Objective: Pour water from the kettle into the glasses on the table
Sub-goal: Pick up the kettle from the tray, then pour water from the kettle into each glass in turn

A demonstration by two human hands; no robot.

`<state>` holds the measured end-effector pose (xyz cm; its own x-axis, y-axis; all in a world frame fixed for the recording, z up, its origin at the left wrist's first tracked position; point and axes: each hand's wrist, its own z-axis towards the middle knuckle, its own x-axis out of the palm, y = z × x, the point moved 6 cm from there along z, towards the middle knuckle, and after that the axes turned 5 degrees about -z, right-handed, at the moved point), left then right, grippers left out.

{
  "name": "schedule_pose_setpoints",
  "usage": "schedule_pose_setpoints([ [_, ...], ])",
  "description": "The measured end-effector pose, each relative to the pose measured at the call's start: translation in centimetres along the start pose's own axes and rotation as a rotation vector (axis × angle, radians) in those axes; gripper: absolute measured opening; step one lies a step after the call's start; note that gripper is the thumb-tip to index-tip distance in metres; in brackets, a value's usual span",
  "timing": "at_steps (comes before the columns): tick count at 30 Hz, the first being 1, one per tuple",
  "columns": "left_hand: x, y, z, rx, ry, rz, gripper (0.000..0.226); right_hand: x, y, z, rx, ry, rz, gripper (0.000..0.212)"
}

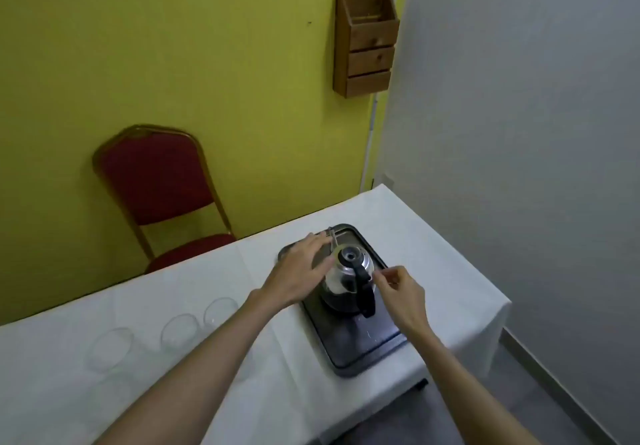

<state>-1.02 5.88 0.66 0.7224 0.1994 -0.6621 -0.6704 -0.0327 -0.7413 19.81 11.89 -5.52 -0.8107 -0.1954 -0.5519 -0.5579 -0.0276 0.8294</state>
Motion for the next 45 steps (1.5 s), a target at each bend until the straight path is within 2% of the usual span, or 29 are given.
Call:
schedule_pose_setpoints([
  [4, 4.2, 0.2, 1.8, 0.008, 0.169, 0.081, 0.050, 2.9, -2.9, -0.1, 0.142, 0.048, 0.066, 0.042],
  [8, 6.6, 0.8, 3.4, 0.090, 0.249, 0.170, 0.055, 4.7, -3.5, 0.7, 0.159, 0.082, 0.123, 0.058],
  [12, 8.1, 1.7, 3.5, 0.113, 0.335, 0.191, 0.058, 6.2, -3.9, 1.2, 0.190, 0.149, 0.263, 0.053],
  [19, 8.7, 1.4, 2.8, 0.103, 0.315, 0.207, 0.058, 5.9, -5.2, 2.8, 0.212, 0.174, 0.340, 0.051],
  [26, 10.3, -0.9, 2.2, 0.130, 0.260, 0.348, 0.060, 3.8, -7.1, 5.2, 0.301, 0.164, 0.561, 0.028],
  [29, 10.2, -1.2, 2.3, 0.087, 0.263, 0.338, 0.060, 3.4, -6.7, 6.3, 0.257, 0.184, 0.560, 0.042],
  [33, 8.9, -1.6, 1.7, 0.046, 0.190, 0.306, 0.060, 3.0, -4.6, 7.3, 0.208, 0.231, 0.553, 0.058],
  [39, 3.7, -3.5, -0.4, 0.060, -0.064, 0.302, 0.055, 3.9, 2.0, 6.4, 0.088, 0.375, 0.594, 0.059],
  [41, 1.4, -4.1, -1.7, 0.055, -0.152, 0.311, 0.052, 4.5, 4.3, 5.6, 0.076, 0.406, 0.605, 0.052],
  [45, -2.9, -4.6, -4.7, 0.032, -0.303, 0.294, 0.048, 6.3, 9.1, 3.4, 0.049, 0.504, 0.607, 0.025],
])
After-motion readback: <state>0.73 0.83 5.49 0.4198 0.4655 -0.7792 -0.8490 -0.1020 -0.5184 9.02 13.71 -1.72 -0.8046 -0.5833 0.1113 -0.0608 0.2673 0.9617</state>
